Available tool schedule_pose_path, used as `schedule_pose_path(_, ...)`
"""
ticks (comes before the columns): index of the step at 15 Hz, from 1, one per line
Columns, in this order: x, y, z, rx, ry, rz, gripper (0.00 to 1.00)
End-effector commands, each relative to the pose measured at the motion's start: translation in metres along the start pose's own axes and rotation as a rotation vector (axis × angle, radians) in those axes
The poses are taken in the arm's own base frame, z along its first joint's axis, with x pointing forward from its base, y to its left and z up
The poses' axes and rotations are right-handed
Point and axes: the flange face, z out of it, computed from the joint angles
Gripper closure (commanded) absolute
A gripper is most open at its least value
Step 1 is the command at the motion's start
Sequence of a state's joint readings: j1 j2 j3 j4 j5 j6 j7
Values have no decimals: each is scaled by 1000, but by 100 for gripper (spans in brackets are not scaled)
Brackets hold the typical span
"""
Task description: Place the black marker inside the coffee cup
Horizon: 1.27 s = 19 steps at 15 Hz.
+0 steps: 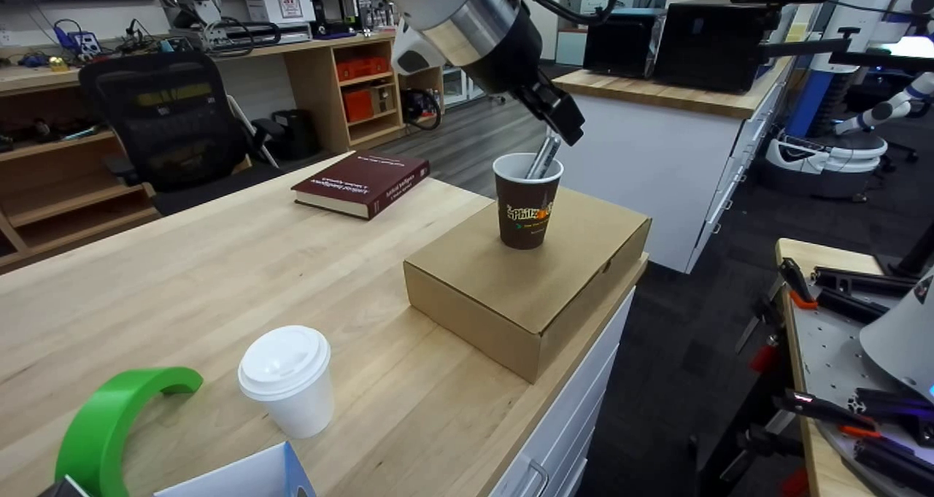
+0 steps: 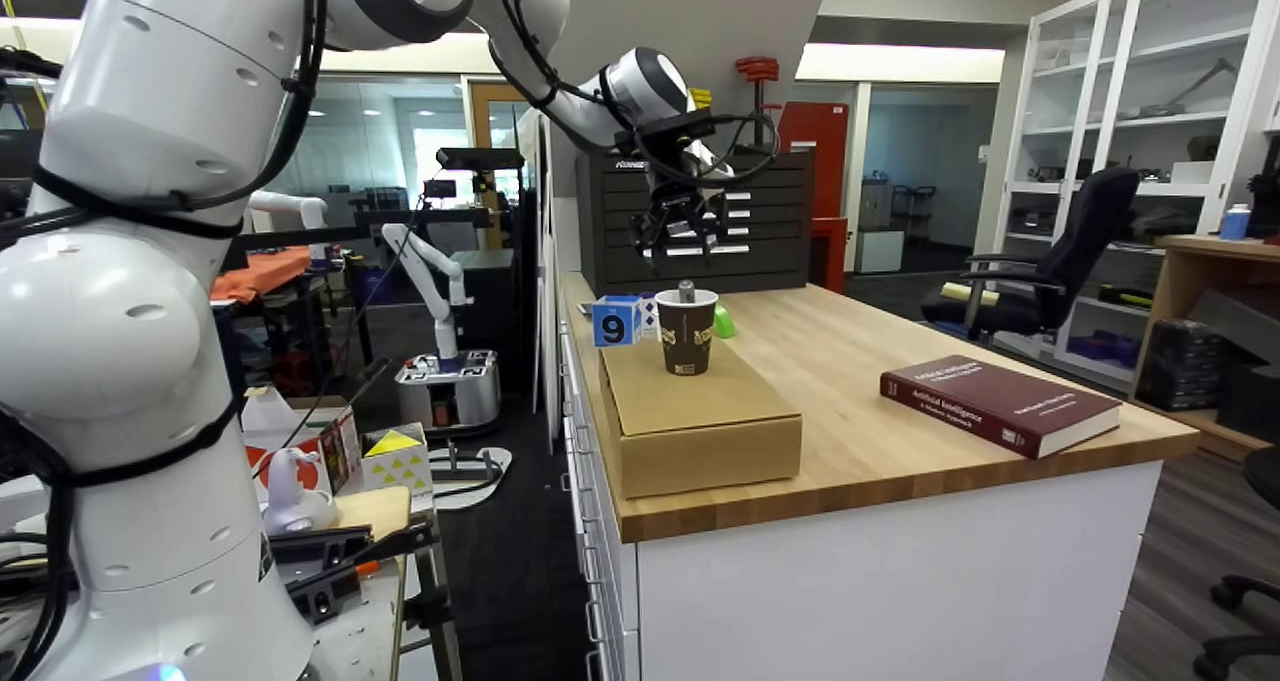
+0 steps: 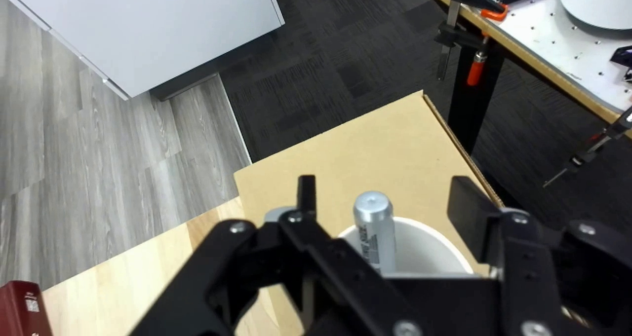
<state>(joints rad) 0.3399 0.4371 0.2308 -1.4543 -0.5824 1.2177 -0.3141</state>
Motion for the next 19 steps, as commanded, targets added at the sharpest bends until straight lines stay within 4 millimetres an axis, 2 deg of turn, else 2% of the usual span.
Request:
schedule_pose_path(1, -22, 10, -17, 13, 55, 16, 2)
schedule_pose_path(4, -37, 19, -20, 73, 121, 57, 0)
schedule_pose_path(10, -74, 47, -10, 292, 301, 199, 0)
schedule_pose_path(15, -99, 61, -2, 348, 478, 376, 0)
schedule_pose_path(16, -81, 71, -10, 330, 419, 297, 0)
schedule_pose_path(19, -82, 70, -10, 329, 425, 301, 0)
